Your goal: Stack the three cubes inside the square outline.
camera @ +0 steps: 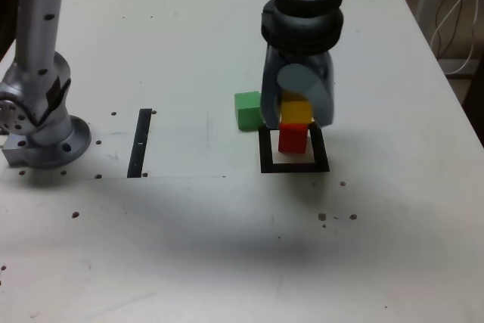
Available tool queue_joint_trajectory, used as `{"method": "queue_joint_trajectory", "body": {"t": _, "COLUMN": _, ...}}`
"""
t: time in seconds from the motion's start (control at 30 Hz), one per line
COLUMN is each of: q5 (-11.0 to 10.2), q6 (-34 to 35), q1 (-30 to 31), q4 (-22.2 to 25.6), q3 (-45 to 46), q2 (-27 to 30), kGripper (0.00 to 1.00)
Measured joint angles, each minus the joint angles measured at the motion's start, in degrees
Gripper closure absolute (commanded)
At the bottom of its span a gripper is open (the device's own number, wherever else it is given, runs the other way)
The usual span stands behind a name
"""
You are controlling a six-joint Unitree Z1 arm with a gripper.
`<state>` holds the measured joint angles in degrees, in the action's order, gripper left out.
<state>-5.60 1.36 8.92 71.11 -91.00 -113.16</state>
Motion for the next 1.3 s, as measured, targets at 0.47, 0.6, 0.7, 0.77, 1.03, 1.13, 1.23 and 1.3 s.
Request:
{"method": "queue_joint_trajectory", "body": {"t": 0.47, "q5": 0.15, "q6": -1.07, "q1": -1.66, "q4": -4.28, "q3": 2.98, "q2": -0.57, "kGripper": 0.96}}
{"method": "queue_joint_trajectory", "body": {"t": 0.6, "q5": 0.02, "q6": -1.07, "q1": -1.67, "q4": -4.76, "q3": 3.3, "q2": -0.74, "kGripper": 0.94}}
{"method": "queue_joint_trajectory", "body": {"t": 0.7, "q5": -0.17, "q6": -1.07, "q1": -1.79, "q4": -5.0, "q3": 3.71, "q2": -1.21, "kGripper": 0.93}}
{"method": "queue_joint_trajectory", "body": {"t": 0.77, "q5": -0.36, "q6": -1.08, "q1": -1.9, "q4": -5.06, "q3": 3.85, "q2": -1.43, "kGripper": 0.93}}
{"method": "queue_joint_trajectory", "body": {"t": 1.03, "q5": -1.61, "q6": -1.08, "q1": -2.26, "q4": -5.06, "q3": 3.98, "q2": -1.97, "kGripper": 0.86}}
{"method": "queue_joint_trajectory", "body": {"t": 1.13, "q5": -1.89, "q6": -1.08, "q1": -2.26, "q4": -5.06, "q3": 3.98, "q2": -2.03, "kGripper": 0.82}}
{"method": "queue_joint_trajectory", "body": {"t": 1.23, "q5": -2.37, "q6": -1.1, "q1": -2.33, "q4": -5.01, "q3": 3.98, "q2": -2.45, "kGripper": 0.79}}
{"method": "queue_joint_trajectory", "body": {"t": 1.3, "q5": -2.77, "q6": -1.14, "q1": -2.5, "q4": -5.0, "q3": 4.02, "q2": -2.88, "kGripper": 0.76}}
